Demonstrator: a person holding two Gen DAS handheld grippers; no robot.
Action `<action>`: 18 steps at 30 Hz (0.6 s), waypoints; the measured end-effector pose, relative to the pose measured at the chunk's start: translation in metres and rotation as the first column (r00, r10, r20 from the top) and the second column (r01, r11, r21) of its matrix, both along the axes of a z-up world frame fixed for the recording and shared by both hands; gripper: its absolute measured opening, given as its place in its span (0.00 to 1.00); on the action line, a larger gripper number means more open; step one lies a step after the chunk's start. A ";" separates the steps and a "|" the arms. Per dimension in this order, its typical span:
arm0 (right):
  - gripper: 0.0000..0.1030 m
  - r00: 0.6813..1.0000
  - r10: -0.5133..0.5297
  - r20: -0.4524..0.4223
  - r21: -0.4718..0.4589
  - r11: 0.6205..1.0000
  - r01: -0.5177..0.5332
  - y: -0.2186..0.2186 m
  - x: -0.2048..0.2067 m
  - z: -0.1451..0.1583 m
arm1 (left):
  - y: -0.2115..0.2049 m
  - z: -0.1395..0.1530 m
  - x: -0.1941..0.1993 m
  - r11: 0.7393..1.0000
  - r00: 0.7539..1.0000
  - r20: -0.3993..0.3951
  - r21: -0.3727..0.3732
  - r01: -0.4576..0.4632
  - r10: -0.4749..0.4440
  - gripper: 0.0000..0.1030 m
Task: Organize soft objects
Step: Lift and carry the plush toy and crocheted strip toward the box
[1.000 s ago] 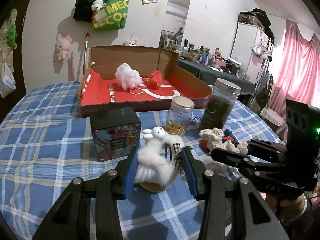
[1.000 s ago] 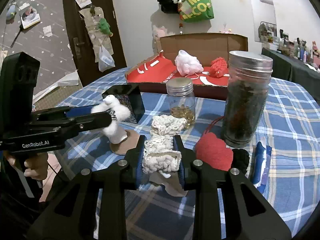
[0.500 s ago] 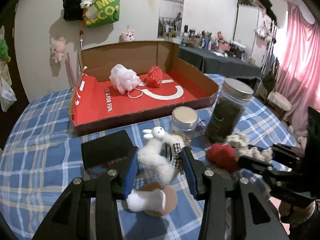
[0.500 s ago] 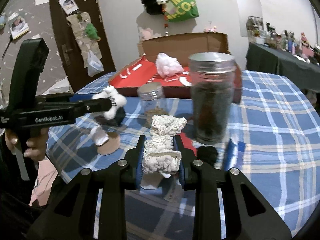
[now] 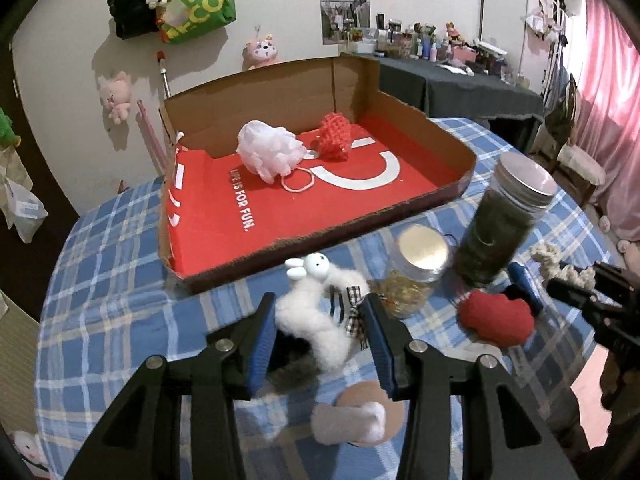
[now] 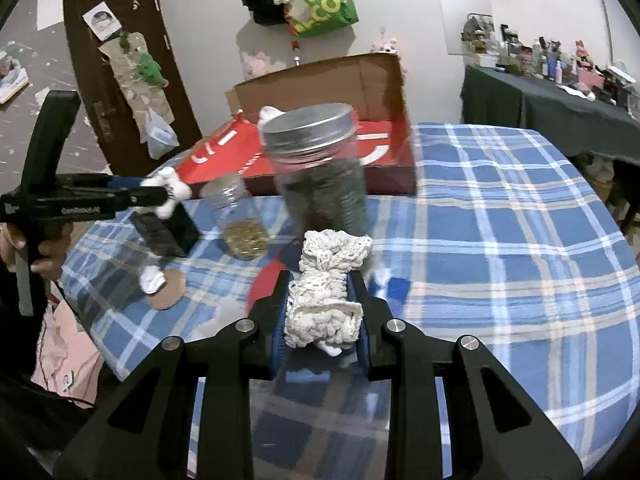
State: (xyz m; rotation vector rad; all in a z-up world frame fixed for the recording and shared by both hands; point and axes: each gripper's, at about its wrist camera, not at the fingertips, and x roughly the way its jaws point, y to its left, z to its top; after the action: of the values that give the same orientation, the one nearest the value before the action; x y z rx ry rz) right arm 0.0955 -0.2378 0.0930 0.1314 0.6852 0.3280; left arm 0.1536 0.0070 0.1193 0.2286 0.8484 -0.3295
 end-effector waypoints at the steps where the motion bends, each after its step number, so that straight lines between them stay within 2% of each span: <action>1: 0.25 1.000 -0.003 -0.002 -0.001 1.000 0.003 -0.004 0.002 0.001 | 0.000 0.000 0.004 1.000 1.000 -0.005 0.006 0.001 -0.001 0.44; 12: 0.25 0.999 -0.005 -0.045 -0.003 1.000 0.005 -0.036 0.043 0.006 | -0.001 -0.008 0.058 0.998 0.996 -0.068 -0.001 0.058 -0.058 0.44; 18: 0.25 0.998 0.062 -0.024 0.001 0.998 -0.062 -0.043 0.071 0.020 | -0.003 -0.009 0.084 0.995 0.991 -0.092 -0.041 0.095 -0.098 0.44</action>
State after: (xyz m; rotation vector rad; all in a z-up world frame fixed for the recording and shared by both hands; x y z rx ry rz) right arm 0.1668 -0.2805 0.1131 0.1143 0.7137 0.3862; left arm 0.2374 0.0045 0.1108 0.2219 0.9255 -0.4485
